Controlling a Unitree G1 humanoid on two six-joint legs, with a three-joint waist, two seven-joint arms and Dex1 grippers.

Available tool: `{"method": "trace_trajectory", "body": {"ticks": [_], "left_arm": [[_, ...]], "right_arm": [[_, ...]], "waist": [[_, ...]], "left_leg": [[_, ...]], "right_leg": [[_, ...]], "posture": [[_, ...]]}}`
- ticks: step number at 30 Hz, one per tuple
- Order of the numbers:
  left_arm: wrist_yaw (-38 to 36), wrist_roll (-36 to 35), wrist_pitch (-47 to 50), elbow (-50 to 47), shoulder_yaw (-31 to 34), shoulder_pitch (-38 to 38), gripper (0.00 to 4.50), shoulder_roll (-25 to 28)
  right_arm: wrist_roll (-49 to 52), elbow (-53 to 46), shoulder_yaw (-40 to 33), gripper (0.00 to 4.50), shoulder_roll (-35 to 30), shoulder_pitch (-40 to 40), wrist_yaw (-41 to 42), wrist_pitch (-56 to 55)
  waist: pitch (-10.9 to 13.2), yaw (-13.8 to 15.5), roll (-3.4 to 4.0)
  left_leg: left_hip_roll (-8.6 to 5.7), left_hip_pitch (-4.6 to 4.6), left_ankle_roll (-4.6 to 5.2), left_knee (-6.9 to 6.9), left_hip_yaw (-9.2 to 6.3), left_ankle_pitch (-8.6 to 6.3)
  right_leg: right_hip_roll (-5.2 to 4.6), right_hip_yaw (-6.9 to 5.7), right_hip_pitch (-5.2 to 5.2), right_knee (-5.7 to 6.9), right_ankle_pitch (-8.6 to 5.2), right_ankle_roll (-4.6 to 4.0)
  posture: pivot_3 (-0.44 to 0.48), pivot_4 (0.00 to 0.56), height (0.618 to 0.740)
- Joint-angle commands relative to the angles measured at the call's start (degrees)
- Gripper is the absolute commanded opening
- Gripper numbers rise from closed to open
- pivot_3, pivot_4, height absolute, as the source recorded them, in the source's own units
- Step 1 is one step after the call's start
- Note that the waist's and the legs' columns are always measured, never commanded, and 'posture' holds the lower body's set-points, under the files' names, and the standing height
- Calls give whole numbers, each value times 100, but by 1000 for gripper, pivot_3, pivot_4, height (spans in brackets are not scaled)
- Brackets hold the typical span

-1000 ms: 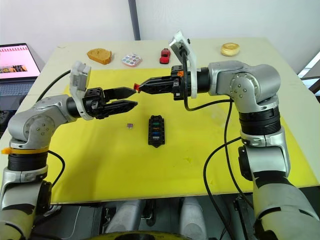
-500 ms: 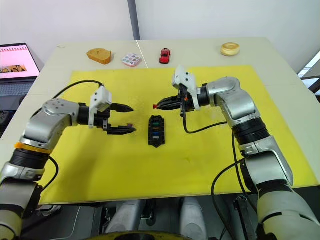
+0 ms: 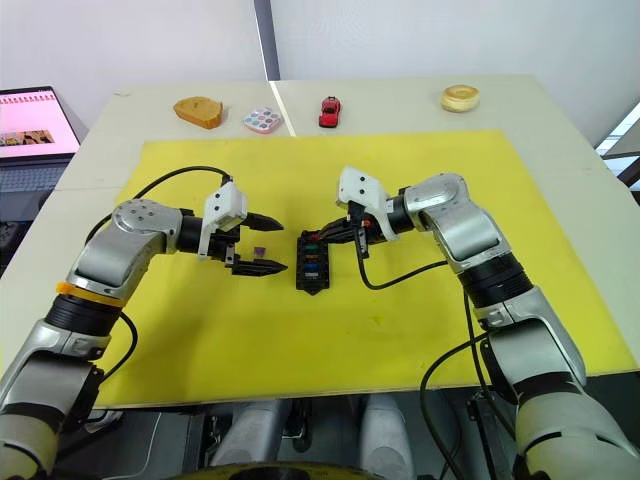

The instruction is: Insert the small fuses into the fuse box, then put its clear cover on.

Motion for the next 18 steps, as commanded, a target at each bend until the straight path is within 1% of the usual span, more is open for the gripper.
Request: {"method": "trace_trajectory", "body": {"ticks": [1, 7, 18], "left_arm": [[-14, 19, -90, -131, 55, 12, 4444, 24], [5, 49, -99, -137, 48, 44, 4444, 10], [117, 83, -80, -234, 50, 193, 4444, -32]], "right_arm": [[13, -449, -85, 0, 41, -115, -78, 194], [-78, -573, -31, 0, 89, -136, -167, 308], [-334, -404, 120, 0, 138, -184, -176, 228]], "waist": [[0, 3, 0], [0, 5, 0], [0, 4, 0]], "left_leg": [[0, 0, 0, 0, 0, 0], [0, 0, -1, 1, -1, -1], [0, 1, 4, 2, -1, 2]], "right_leg": [[0, 0, 0, 0, 0, 0], [0, 0, 1, 0, 0, 0], [2, -1, 2, 1, 0, 0]], "posture": [[0, 150, 740], [0, 150, 740], [0, 150, 740]]}}
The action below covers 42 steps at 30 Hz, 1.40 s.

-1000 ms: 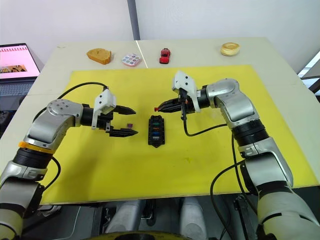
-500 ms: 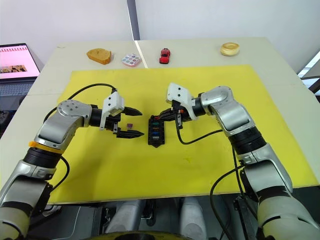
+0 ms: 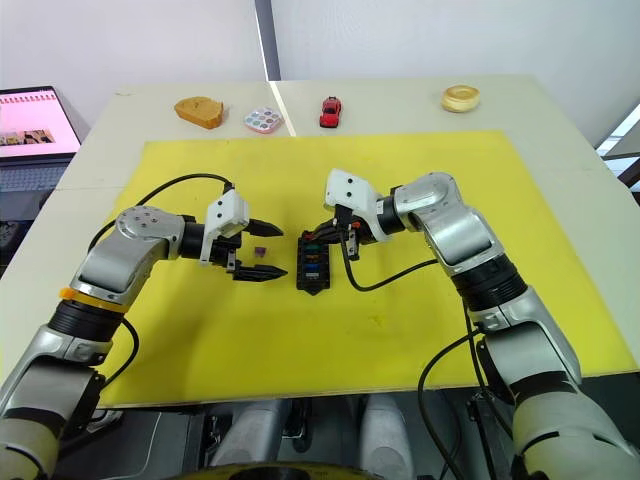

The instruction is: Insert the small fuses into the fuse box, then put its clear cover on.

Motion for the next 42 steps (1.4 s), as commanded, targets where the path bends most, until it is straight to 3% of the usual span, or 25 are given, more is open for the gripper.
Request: {"method": "trace_trajectory", "body": {"ticks": [1, 42], "left_arm": [[31, 3, -16, -200, 46, 23, 4444, -1], [96, 8, 59, -266, 99, 51, 4444, -67]], "right_arm": [[-74, -55, -4, 0, 46, -184, -2, -1], [-511, -39, 444, 0, 12, -260, 153, 407]], "waist": [[0, -4, 0], [-1, -1, 0]], "left_leg": [[0, 0, 0, 0, 0, 0], [0, 3, 0, 2, 0, 2]], "right_leg": [[0, 0, 0, 0, 0, 0], [8, -1, 1, 3, 0, 0]], "posture": [[0, 150, 740], [0, 150, 740]]}}
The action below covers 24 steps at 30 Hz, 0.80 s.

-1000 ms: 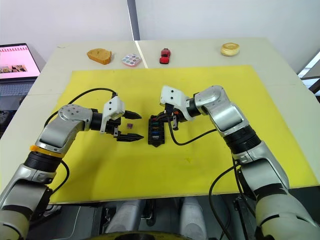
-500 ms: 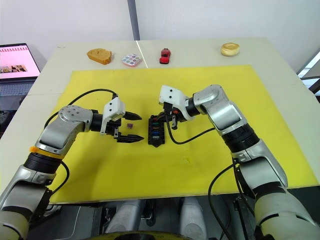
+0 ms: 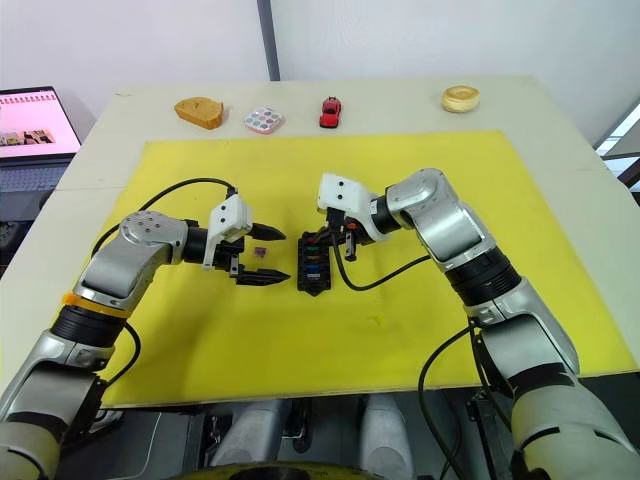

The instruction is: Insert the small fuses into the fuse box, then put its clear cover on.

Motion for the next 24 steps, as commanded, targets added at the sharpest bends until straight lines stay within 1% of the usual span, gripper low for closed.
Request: {"method": "trace_trajectory", "body": {"ticks": [1, 5, 8, 9, 17, 24], "left_arm": [[49, -23, -35, -111, 99, -80, 4444, 0], [61, -36, -23, -131, 102, -57, 4444, 23], [82, -18, -22, -115, 93, -53, 4500, 40], [78, -16, -23, -118, 92, -49, 4500, 50], [46, -14, -52, 1, 101, -187, 4500, 37], [29, 4, -69, 3, 84, -222, 4500, 54]], "right_arm": [[-90, -81, 112, 0, 18, -1, 39, 12], [-71, -95, 88, 0, 38, 7, 50, -37], [-27, -33, -34, 974, 46, -71, 46, -117], [-13, -19, -71, 1416, 49, -97, 49, -163], [221, 52, -389, 1416, 83, -226, 15, -145], [613, 18, -717, 1416, -83, -185, 340, -169]], "waist": [[0, 0, 0], [0, 0, 0], [0, -1, 0], [0, -1, 0], [0, 0, 0], [0, -2, 0]], "left_leg": [[0, 0, 0, 0, 0, 0], [0, 1, 0, 0, 0, 0], [0, 1, 0, 0, 0, 0], [0, 0, 0, 0, 0, 0], [0, 0, 1, 0, 0, 1], [0, 0, 1, 0, 0, 1]], "right_leg": [[0, 0, 1, 0, 0, 0], [0, 0, 1, 0, 0, 0], [1, 0, 1, 0, 0, 0], [1, 0, 1, 0, 0, 0], [3, 0, 1, 1, 0, 0], [3, 0, 1, 1, 0, 0]], "posture": [[0, 150, 740], [0, 150, 740], [0, 150, 740], [0, 150, 740], [0, 150, 740], [0, 150, 740]]}}
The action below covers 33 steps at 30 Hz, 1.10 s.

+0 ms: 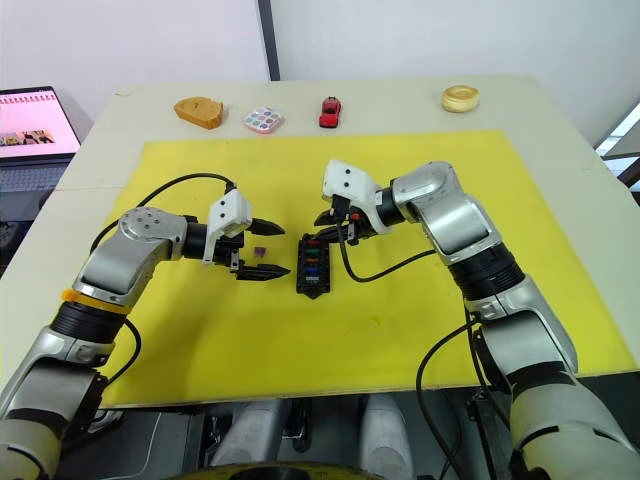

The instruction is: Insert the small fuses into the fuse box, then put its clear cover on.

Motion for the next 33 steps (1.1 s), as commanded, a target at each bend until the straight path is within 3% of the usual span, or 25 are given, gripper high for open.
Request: {"method": "trace_trajectory", "body": {"ticks": [1, 4, 7, 8, 33], "left_arm": [[-39, -4, -54, -90, 76, -121, 4500, 44], [-38, 0, -54, -95, 78, -149, 4500, 41], [-25, -3, -38, -122, 76, -149, 4500, 37], [-22, 1, -37, -128, 73, -150, 4500, 40], [-14, 96, -5, -92, 75, -188, 4500, 47]], "right_arm": [[243, -181, -287, 1416, -81, -93, 153, -68], [319, -224, -375, 1416, -4, -39, 44, -67], [424, -365, -430, 152, 51, 88, -8, -24], [452, -421, -431, 64, 56, 135, -18, 4], [295, -544, -194, 64, 175, 668, -501, -96]], "waist": [[0, -1, 0], [0, 0, 0], [0, 1, 0], [0, 1, 0], [0, 4, 0]], "left_leg": [[0, 0, 0, 0, 0, 0], [0, 0, 0, 0, 0, 0], [0, 0, 0, 0, 0, 0], [0, 0, 0, 0, 0, 0], [0, 0, 1, 2, 0, 1]], "right_leg": [[0, 0, 0, 0, 0, 0], [0, 0, 0, 0, 0, 0], [-1, 0, 0, 0, 0, 0], [-2, 0, 0, 0, 0, 0], [-2, 0, 0, 1, 0, 0]], "posture": [[0, 150, 740], [0, 150, 740], [0, 150, 740], [0, 150, 740], [0, 150, 740]]}}
